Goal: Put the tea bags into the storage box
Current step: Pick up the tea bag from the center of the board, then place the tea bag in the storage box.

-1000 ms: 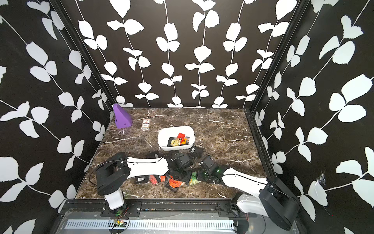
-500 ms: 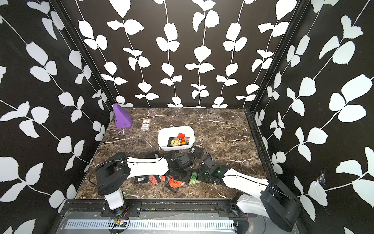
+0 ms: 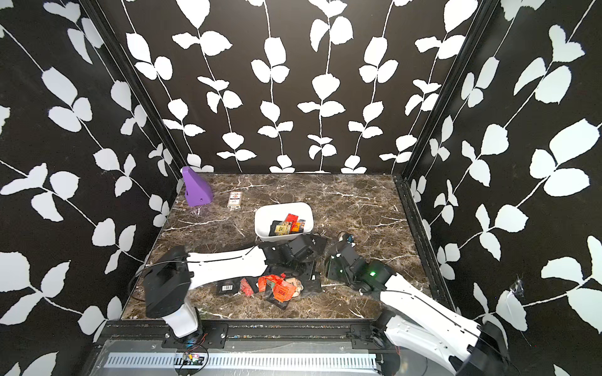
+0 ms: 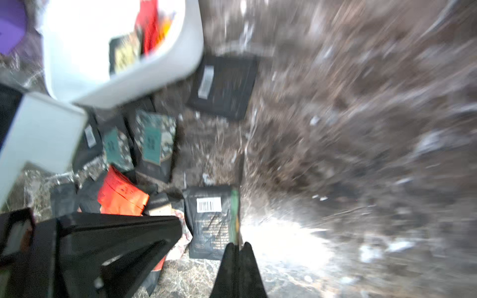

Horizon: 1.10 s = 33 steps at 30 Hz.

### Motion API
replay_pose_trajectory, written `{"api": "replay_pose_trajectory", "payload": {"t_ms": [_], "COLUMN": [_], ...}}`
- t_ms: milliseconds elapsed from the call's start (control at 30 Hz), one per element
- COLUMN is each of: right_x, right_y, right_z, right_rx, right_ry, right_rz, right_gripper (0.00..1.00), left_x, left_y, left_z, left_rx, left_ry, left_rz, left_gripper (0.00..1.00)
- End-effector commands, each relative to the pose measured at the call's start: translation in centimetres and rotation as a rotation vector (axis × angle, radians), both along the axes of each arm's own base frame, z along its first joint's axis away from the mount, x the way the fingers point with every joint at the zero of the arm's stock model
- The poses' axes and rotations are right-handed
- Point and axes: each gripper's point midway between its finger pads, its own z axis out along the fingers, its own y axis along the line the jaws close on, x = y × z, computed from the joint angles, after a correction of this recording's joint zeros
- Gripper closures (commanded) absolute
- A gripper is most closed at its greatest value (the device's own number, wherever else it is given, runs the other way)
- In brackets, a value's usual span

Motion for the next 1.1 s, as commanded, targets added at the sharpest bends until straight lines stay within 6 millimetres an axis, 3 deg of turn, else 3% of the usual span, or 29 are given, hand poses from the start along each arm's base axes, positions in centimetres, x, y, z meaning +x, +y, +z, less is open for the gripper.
{"api": "replay_pose_trajectory", "payload": {"t_ms": [0,133,233,433,533,600,800,933,1067], "right_x": [0.6,2.5,4.7,10.3,13.3,15.0,18.8,20.0,20.4], "right_y": [-1.8,1.1,4.6,11.9,15.2,17.2,21.2,22.5,22.0], "right_z": [2.9,6.6,8.7,9.6,9.1,7.5,4.7,2.6,1.2], "right_rx": [-0.113,-0.051,0.018,0.102,0.137,0.139,0.158,0.149,0.115], "right_ry": [-0.061,-0.127,-0.163,-0.151,-0.126,-0.090,-0.032,0.010,0.029], "right_rz": [-0.003,0.052,0.110,0.205,0.231,0.242,0.243,0.241,0.208], "right_gripper": [1.00,1.00,1.00,1.00,1.00,1.00,1.00,1.00,0.97], "left_x": [1.7,2.2,2.2,1.6,1.2,1.0,0.5,0.4,0.3], "left_y": [2.6,6.5,9.5,14.0,15.1,15.7,16.6,16.7,16.3], "left_z": [2.9,3.1,2.8,2.2,1.8,1.4,0.5,0.3,0.3], "left_rx": [0.015,0.002,-0.021,-0.027,-0.026,-0.023,-0.034,-0.037,-0.044], "left_ry": [-0.121,-0.168,-0.191,-0.216,-0.210,-0.206,-0.191,-0.185,-0.177], "left_rz": [0.049,0.162,0.254,0.353,0.371,0.388,0.411,0.415,0.406], "left_gripper": [0.93,0.94,0.94,0.93,0.94,0.95,0.98,0.98,0.99]}}
